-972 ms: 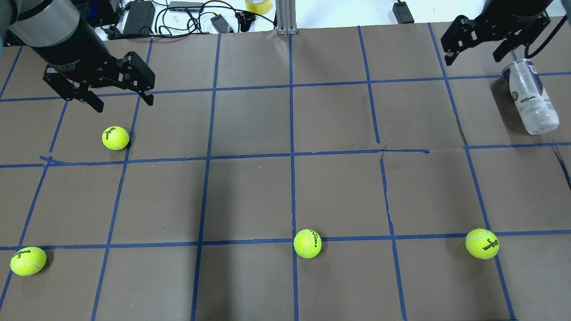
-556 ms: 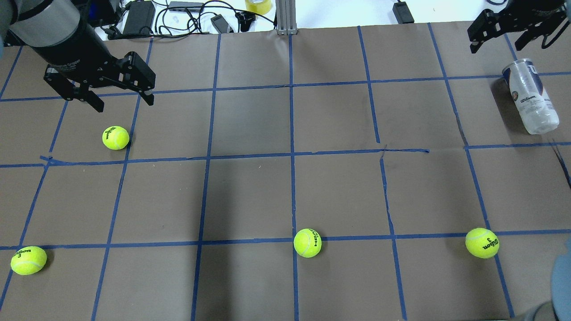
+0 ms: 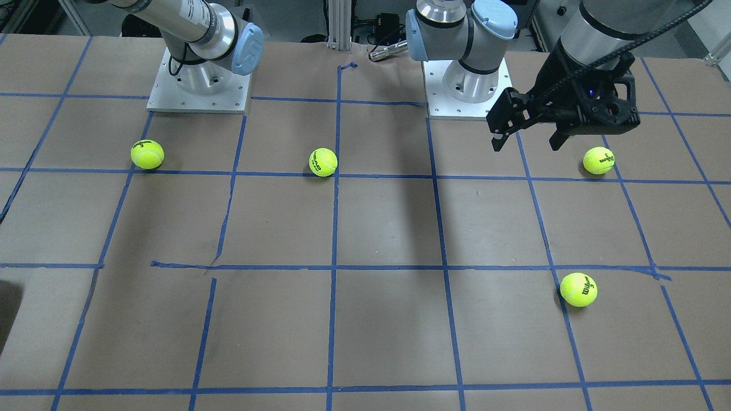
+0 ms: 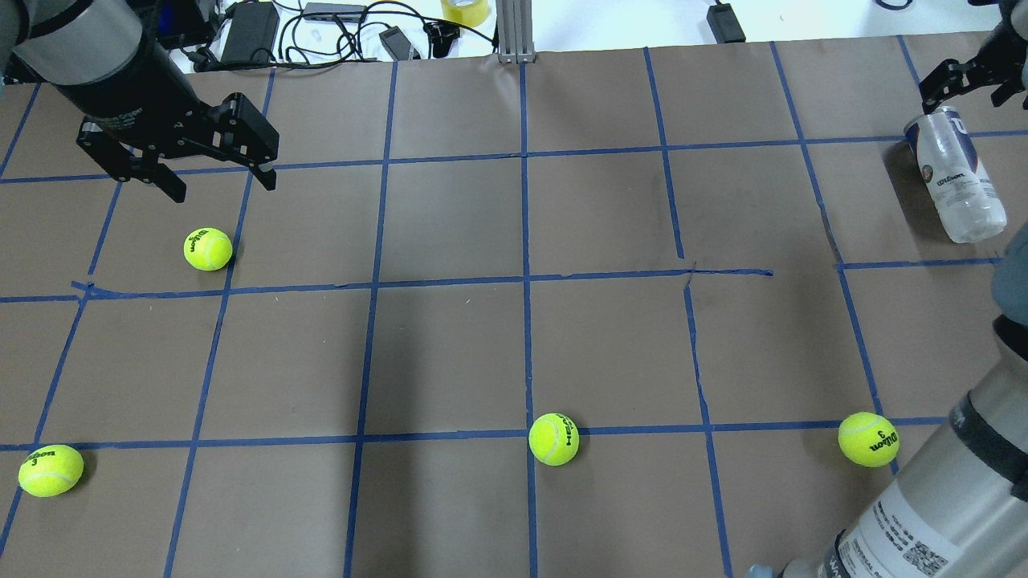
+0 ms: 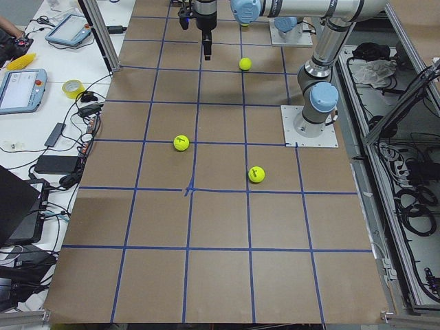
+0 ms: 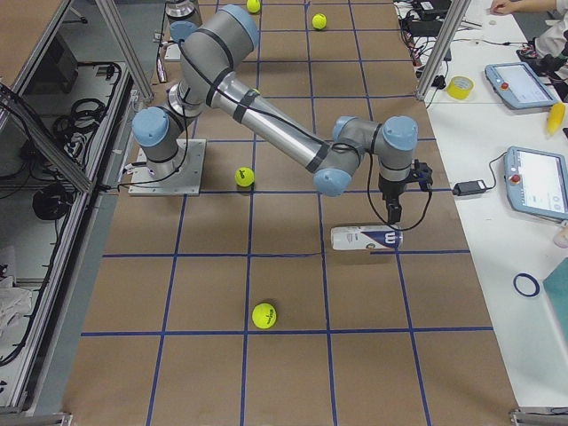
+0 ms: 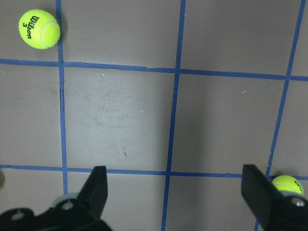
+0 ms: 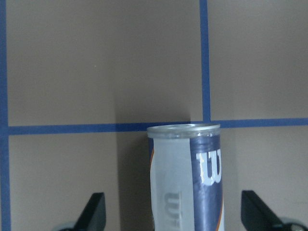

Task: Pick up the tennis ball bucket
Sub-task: 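Move the right gripper toward the upright Wilson tennis ball can, then lower the right gripper around the can top and close it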

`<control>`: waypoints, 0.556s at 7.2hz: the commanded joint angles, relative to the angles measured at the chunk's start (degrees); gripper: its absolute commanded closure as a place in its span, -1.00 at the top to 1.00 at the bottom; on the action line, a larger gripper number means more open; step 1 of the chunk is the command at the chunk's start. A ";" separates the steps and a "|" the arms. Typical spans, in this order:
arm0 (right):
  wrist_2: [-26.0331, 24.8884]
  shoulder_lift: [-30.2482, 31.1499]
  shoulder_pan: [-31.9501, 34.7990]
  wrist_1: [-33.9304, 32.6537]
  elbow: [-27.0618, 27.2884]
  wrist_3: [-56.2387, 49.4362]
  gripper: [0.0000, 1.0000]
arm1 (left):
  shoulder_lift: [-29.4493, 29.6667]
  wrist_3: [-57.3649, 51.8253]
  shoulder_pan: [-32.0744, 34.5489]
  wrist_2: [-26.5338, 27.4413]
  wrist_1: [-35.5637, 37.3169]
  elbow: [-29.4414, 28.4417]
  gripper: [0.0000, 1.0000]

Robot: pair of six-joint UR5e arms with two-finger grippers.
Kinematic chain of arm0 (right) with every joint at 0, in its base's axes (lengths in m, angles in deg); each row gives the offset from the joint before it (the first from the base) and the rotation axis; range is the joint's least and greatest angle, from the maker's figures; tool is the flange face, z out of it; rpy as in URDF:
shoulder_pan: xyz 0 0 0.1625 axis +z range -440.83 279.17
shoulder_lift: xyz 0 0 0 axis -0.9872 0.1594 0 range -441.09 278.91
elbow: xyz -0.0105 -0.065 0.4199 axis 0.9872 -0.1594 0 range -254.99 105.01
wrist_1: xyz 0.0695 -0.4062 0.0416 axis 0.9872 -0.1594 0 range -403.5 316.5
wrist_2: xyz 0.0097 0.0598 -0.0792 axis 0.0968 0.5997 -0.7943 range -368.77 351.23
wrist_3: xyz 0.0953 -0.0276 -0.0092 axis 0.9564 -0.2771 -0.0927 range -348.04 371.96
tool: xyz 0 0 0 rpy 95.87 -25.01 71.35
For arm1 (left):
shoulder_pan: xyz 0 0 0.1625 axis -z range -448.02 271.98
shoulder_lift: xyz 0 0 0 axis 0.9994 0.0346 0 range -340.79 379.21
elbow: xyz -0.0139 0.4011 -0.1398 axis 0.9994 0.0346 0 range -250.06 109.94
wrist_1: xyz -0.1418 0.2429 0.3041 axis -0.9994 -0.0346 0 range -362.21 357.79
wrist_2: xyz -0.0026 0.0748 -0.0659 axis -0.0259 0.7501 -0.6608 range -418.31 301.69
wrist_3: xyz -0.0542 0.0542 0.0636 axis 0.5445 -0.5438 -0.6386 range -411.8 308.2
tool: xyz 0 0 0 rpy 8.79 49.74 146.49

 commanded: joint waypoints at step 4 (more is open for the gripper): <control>3.71 -8.51 -2.11 -0.37 -5.61 -4.30 1.00 | -0.25 0.00 -0.02 0.26 -0.26 0.08 1.00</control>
